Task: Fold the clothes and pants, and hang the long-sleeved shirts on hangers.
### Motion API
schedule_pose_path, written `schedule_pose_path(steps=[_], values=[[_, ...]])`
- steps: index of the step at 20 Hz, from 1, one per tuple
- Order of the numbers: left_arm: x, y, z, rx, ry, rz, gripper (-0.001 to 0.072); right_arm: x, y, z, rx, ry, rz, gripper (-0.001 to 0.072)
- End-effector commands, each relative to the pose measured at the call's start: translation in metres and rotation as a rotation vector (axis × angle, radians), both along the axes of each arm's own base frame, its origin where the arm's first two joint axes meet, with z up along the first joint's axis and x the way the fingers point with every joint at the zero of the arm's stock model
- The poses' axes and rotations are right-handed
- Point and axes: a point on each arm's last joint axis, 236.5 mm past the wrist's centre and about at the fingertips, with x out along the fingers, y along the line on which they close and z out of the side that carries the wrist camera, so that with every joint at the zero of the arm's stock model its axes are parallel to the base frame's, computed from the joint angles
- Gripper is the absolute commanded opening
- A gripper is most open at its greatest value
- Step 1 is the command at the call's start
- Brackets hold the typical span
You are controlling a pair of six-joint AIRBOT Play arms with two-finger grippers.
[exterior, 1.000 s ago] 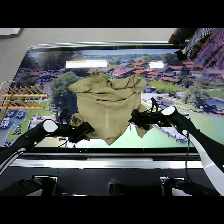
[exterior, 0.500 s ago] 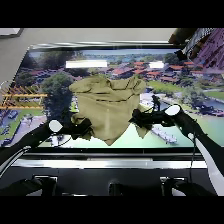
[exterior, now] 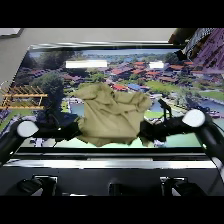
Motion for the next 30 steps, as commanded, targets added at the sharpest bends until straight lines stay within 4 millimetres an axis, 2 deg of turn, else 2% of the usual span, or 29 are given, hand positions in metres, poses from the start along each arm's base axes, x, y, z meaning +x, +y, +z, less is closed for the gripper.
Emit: schedule_pose_path(steps=[1, 3, 4, 6, 8, 11, 15, 17, 19, 20, 21, 22, 23, 24, 25, 26, 28, 30], values=[[-0.062, 0.012, 0.024, 0.061, 0.016, -0.148, 0.0024, -0.077, -0.019, 0.030, -0.054, 0.150, -0.043, 0.0033], [-0.065, 0.005, 0.036, 0.030, -0.009, -0.134, 0.0023, -0.080, -0.023, 0.038, -0.057, 0.119, -0.098, 0.0033], [-0.057, 0.001, 0.041, 0.015, -0.036, -0.118, 0.0023, -0.072, -0.024, 0.037, -0.058, 0.095, -0.123, 0.0033], [-0.027, -0.009, 0.051, -0.024, -0.095, -0.064, 0.0023, -0.041, -0.021, 0.030, -0.046, 0.066, -0.197, 0.0033], [0.008, -0.021, 0.051, -0.062, -0.107, -0.004, 0.0023, -0.004, -0.016, 0.015, -0.033, 0.065, -0.260, 0.0034], [0.056, -0.029, 0.023, -0.063, -0.026, 0.063, 0.0024, 0.052, -0.008, -0.022, -0.015, 0.084, -0.361, 0.0034], [0.104, -0.044, -0.025, -0.037, 0.081, 0.055, 0.0024, 0.124, 0.011, -0.052, 0.127, 0.086, -0.570, 0.0035], [0.124, -0.056, -0.043, -0.044, 0.111, 0.040, 0.0025, 0.151, 0.012, -0.067, 0.174, 0.090, -0.674, 0.0035], [0.142, -0.061, -0.058, -0.036, 0.129, 0.043, 0.0025, 0.168, 0.008, -0.083, 0.183, 0.090, -0.743, 0.0041], [0.148, -0.063, -0.063, -0.034, 0.135, 0.045, 0.0026, 0.174, 0.005, -0.089, 0.175, 0.077, -0.760, 0.0085], [0.153, -0.063, -0.067, -0.033, 0.138, 0.048, 0.0030, 0.179, 0.002, -0.090, 0.167, 0.042, -0.753, 0.0173], [0.156, -0.062, -0.067, -0.033, 0.135, 0.050, 0.0082, 0.184, -0.001, -0.087, 0.159, -0.006, -0.731, 0.0272], [0.160, -0.059, -0.065, -0.032, 0.120, 0.044, 0.0233, 0.186, -0.003, -0.083, 0.147, -0.046, -0.697, 0.0352], [0.163, -0.053, -0.060, -0.032, 0.101, 0.034, 0.0390, 0.186, -0.005, -0.073, 0.135, -0.086, -0.635, 0.0390], [0.166, -0.045, -0.053, -0.026, 0.081, 0.023, 0.0481, 0.185, -0.013, -0.062, 0.113, -0.133, -0.567, 0.0408], [0.167, -0.031, -0.045, -0.001, 0.058, 0.004, 0.0530, 0.182, -0.025, -0.048, 0.077, -0.180, -0.503, 0.0471], [0.164, 0.006, -0.026, 0.101, 0.006, -0.035, 0.0552, 0.161, -0.054, -0.019, -0.046, -0.272, -0.343, 0.0495], [0.155, 0.045, -0.004, 0.261, -0.067, -0.082, 0.0553, 0.113, -0.078, -0.006, -0.239, -0.308, -0.149, 0.0495]])
